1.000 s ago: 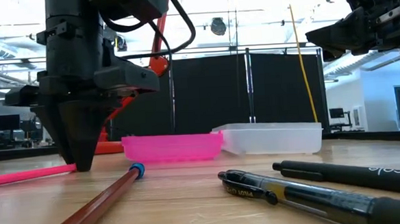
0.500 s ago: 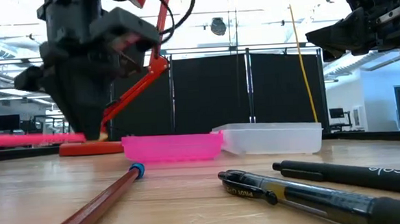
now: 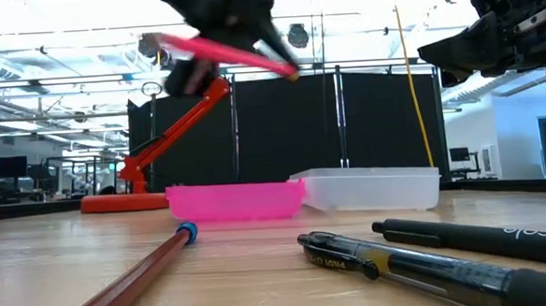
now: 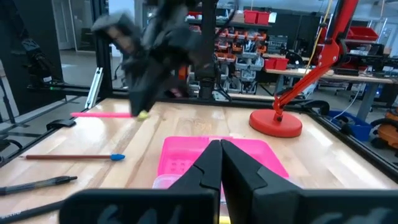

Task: Pick & place school supplies into a supply box
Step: Put the pink pencil into the supply box

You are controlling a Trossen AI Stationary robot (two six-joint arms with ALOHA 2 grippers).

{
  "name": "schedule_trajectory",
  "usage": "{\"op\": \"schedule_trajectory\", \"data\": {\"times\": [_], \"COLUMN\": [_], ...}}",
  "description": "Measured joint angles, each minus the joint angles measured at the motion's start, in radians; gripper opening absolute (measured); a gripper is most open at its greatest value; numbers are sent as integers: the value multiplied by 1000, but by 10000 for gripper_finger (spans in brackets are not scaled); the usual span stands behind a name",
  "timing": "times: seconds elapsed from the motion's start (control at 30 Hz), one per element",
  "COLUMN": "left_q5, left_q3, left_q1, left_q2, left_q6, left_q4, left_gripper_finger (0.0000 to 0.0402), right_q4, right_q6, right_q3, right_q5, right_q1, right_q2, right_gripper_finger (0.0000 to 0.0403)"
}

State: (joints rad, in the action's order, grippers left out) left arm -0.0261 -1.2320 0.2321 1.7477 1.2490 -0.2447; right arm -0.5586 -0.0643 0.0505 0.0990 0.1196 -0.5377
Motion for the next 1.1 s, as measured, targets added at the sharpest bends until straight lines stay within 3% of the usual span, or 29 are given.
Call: {"op": "schedule_trajectory", "data": {"times": [0.5, 0.77, 0.97, 1.1], "left_q5": [25, 30, 98, 123], "left_q3": [-1, -12, -217, -403], "left_q1": [-377, -406, -406, -408], "left_q2": [10, 56, 228, 348], "left_q6": [-114, -101, -152, -210], "left_q4": [86, 185, 94, -66], "left_gripper_finger": [15, 15, 16, 16], "right_q4": [72, 133, 122, 121], "right_q6": [-10, -60, -79, -79], "right_q3": [0, 0, 0, 0], "right_q5": [0, 0, 0, -1], "right_q1": [0, 0, 0, 0], "right_q2": [0, 0, 0, 1], "right_gripper_finger": [0, 0, 0, 0]}}
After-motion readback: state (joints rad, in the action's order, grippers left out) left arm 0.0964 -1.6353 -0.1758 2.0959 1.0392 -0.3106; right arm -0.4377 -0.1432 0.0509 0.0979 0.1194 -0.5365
